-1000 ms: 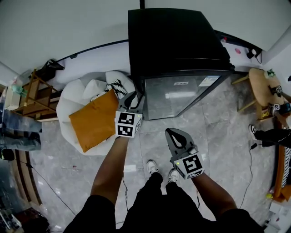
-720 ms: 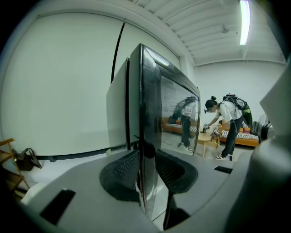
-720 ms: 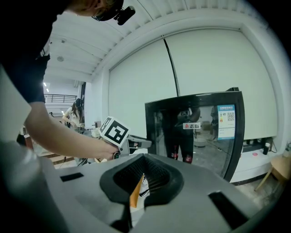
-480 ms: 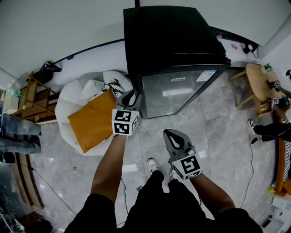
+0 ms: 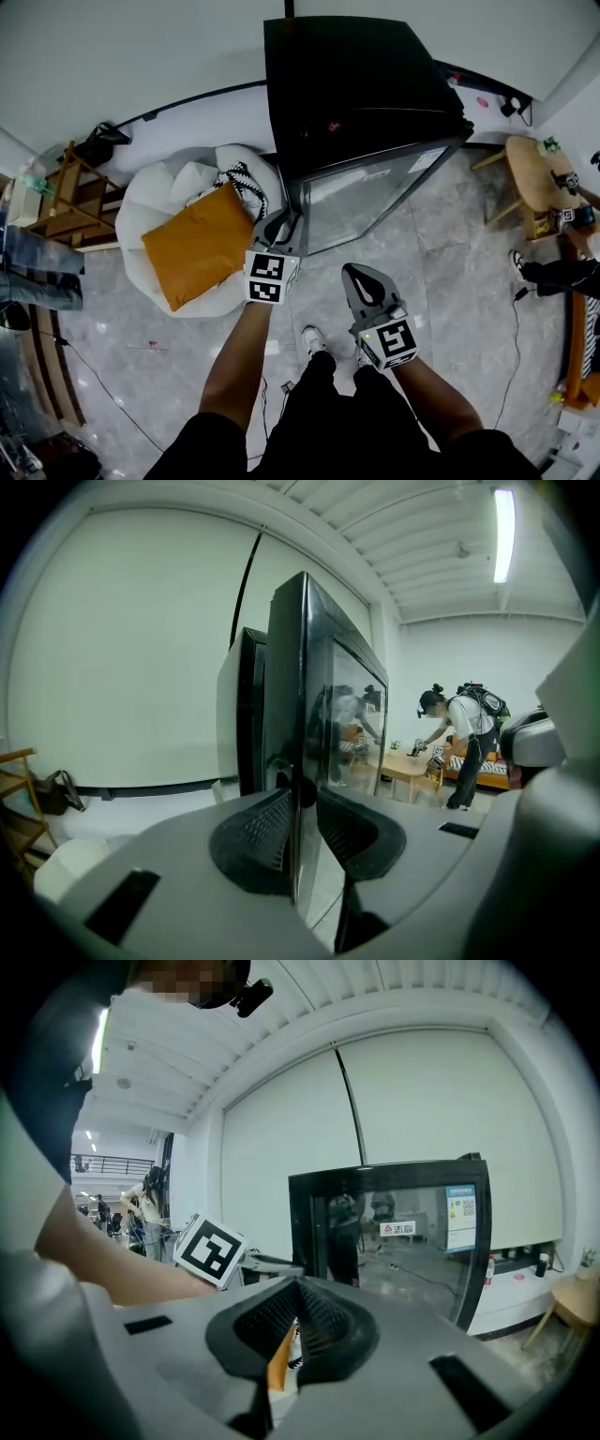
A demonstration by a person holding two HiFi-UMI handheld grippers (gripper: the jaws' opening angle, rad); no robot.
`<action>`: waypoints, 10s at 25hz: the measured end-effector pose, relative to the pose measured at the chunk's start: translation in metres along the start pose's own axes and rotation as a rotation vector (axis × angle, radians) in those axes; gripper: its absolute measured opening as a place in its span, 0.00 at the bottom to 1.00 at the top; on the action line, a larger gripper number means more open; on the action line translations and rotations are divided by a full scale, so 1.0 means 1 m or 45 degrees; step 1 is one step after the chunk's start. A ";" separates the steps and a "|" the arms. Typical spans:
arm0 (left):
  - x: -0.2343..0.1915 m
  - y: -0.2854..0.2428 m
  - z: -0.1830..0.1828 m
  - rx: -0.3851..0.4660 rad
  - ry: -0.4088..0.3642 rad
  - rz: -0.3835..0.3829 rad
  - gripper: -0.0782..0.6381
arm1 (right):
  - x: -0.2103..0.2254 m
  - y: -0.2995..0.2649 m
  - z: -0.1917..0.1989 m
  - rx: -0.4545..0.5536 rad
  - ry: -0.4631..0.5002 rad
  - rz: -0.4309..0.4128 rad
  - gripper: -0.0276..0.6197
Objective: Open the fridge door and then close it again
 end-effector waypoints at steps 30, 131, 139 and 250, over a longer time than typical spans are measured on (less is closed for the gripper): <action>0.127 0.061 0.018 -0.064 0.059 -0.181 0.22 | 0.033 0.133 0.024 -0.003 0.010 -0.065 0.07; 0.263 0.123 -0.024 0.032 0.028 -0.156 0.14 | 0.085 0.193 0.006 0.144 0.128 -0.109 0.07; 0.250 0.124 -0.027 0.048 0.042 -0.138 0.14 | 0.082 0.187 0.004 0.144 0.110 -0.100 0.07; 0.006 0.126 -0.012 0.058 -0.088 -0.286 0.14 | 0.015 -0.128 -0.060 0.182 0.235 -0.104 0.07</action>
Point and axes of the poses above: the fingertips, and each gripper's own axes: y backward along the fingers, x to its right, z out of its underside, the point moved 7 cm from there along y, backward along the fingers, and after that the axes turned 2 degrees about -y, right-handed, at the moved point
